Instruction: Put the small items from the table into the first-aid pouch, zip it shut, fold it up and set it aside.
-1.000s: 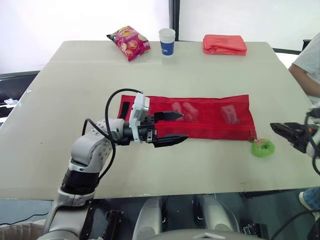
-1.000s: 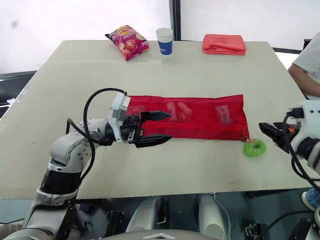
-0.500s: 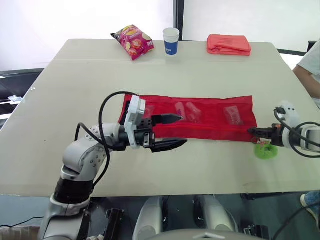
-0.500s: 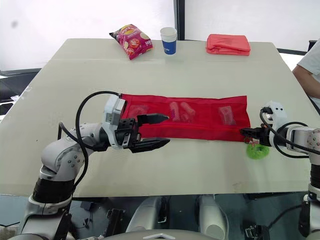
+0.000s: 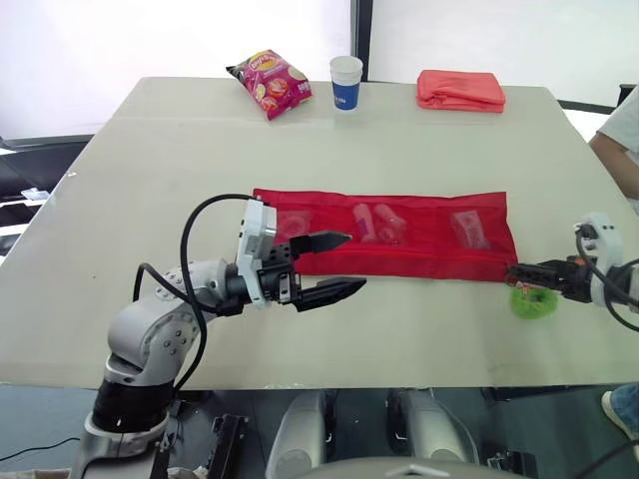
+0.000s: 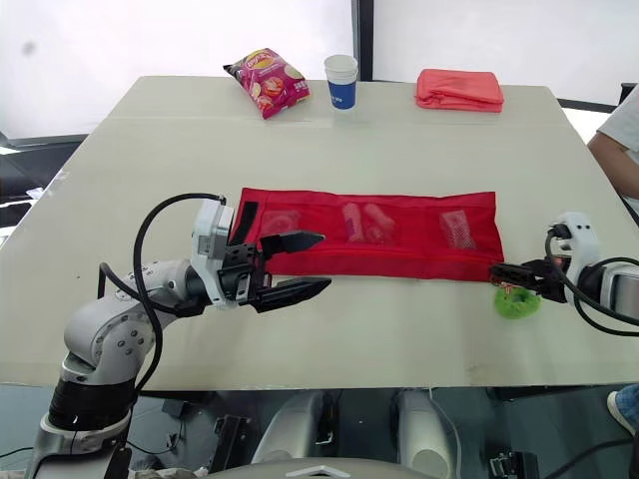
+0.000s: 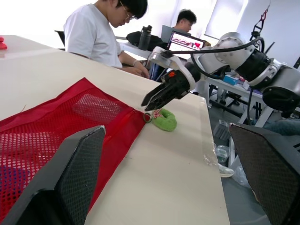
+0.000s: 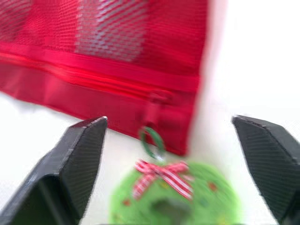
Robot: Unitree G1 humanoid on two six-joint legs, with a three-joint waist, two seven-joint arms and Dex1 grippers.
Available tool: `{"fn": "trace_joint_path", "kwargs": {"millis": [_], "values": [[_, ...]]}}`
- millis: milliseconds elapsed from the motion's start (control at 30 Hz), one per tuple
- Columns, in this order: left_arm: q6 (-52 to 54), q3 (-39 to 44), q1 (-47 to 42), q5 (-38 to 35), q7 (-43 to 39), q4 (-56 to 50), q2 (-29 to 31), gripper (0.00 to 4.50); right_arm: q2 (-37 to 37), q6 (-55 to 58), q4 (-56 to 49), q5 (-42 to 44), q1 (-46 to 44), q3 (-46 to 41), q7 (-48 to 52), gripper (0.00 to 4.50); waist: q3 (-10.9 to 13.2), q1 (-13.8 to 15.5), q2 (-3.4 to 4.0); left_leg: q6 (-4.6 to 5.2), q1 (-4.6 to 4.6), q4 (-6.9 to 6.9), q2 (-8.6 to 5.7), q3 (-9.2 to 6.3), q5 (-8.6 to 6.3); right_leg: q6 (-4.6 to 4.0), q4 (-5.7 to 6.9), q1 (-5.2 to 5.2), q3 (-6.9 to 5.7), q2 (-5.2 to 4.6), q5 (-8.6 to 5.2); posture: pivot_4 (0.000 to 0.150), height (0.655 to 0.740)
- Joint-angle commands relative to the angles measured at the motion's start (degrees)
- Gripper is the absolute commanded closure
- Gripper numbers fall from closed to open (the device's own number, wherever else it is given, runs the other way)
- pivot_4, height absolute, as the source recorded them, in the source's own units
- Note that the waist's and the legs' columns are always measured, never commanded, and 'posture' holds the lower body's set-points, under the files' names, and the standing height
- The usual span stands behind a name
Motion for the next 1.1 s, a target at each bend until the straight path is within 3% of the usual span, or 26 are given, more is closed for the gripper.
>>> {"fn": "trace_joint_path", "kwargs": {"millis": [33,100,233,633,900,1100], "values": [[-1.4,-0.4,-1.2,0.0,-0.7,-0.5,-0.2,0.0,4.7,-5.1,-5.4,0.4,1.3,-6.1,-4.3,0.03,0.0,-0.3,-0.02,0.0,0.0,0.0,0.02,-0.02,0.0,0.0,0.0,0.01,-0.01,0.05,0.0,0.15,0.74],[-1.7,-0.8,-2.2,0.2,-0.9,0.5,-0.5,0.0,5.2,-5.6,-6.6,-0.1,2.8,-5.7,-4.5,0.03,0.0,-0.2,-0.01,-0.01,0.0,-0.01,0.02,-0.03,0.0,0.0,0.01,-0.01,0.0,0.08,0.0,0.15,0.74],[-1.9,-1.2,-4.2,0.2,-3.2,2.2,0.3,0.0,5.1,3.6,-1.7,7.3,-0.2,-6.0,-0.1,0.03,0.0,-0.3,0.03,-0.01,0.0,0.0,0.04,0.0,0.01,-0.01,0.01,-0.01,0.01,0.1,0.01,0.15,0.74],[0.4,0.5,-4.7,-1.2,-4.9,2.3,3.8,0.0,1.6,-9.1,14.1,0.0,-4.3,2.1,7.5,0.03,0.0,-0.6,0.02,0.0,0.02,0.02,0.01,0.05,0.0,0.02,-0.02,0.01,0.14,0.12,0.02,0.15,0.74],[1.8,2.8,-1.9,-3.0,-3.0,-1.1,6.1,0.0,3.1,-8.7,21.7,-1.1,-6.5,11.6,18.7,0.03,-0.1,-0.5,-0.15,0.0,0.05,0.02,0.06,0.05,0.0,0.02,-0.02,0.03,0.15,0.16,0.02,0.15,0.74],[3.0,5.0,1.1,-4.5,-0.5,-3.9,7.3,0.0,6.3,-6.8,23.8,1.0,-7.1,10.4,21.8,0.03,-0.3,-0.7,-0.53,-0.01,0.17,0.02,0.14,0.01,0.0,0.0,-0.02,0.1,0.11,0.22,0.02,0.15,0.74]]}}
